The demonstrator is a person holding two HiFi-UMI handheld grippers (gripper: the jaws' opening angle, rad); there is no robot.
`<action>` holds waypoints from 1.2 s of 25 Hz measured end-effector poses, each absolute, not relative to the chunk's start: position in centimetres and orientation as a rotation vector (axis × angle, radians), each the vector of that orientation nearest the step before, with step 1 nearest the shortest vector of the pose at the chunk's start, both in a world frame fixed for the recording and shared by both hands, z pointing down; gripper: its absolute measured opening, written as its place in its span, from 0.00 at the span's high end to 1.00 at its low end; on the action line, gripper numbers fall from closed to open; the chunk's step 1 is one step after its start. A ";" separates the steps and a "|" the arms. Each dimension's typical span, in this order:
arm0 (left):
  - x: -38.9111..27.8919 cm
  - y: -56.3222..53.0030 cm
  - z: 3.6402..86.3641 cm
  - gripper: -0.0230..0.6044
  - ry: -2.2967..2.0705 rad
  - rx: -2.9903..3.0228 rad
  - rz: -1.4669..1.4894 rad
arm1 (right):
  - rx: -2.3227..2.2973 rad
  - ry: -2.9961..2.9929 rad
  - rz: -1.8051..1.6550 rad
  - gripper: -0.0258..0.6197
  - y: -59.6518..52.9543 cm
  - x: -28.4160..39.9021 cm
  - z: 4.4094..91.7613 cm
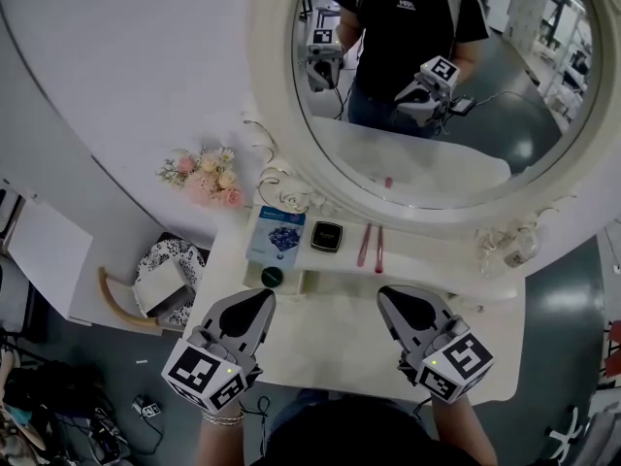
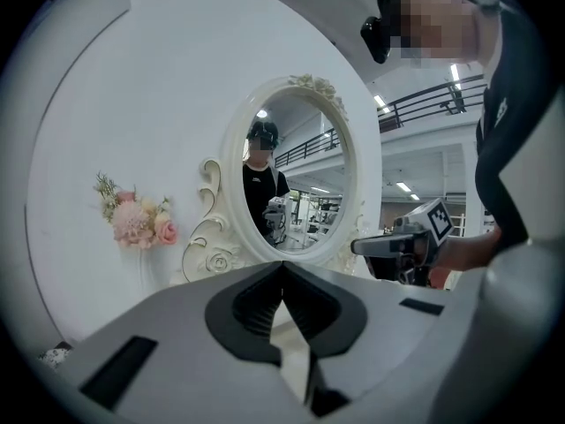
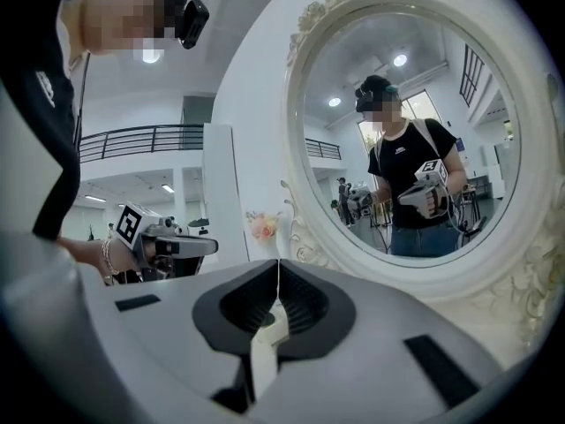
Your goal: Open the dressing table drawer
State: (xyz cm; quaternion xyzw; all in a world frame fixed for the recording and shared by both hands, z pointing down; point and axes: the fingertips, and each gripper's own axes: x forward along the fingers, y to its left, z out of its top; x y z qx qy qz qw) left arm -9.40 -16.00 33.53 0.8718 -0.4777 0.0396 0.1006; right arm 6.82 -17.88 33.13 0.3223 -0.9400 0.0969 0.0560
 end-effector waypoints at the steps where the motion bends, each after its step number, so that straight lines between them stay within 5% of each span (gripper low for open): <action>1: -9.5 -16.0 33.3 0.94 -1.416 2.579 0.115 | 0.985 -2.860 0.284 0.93 -17.9 7.0 32.7; 30: -10.5 -17.9 29.2 0.94 -1.497 2.640 0.113 | 1.045 -2.975 -0.109 0.93 -19.5 9.0 22.9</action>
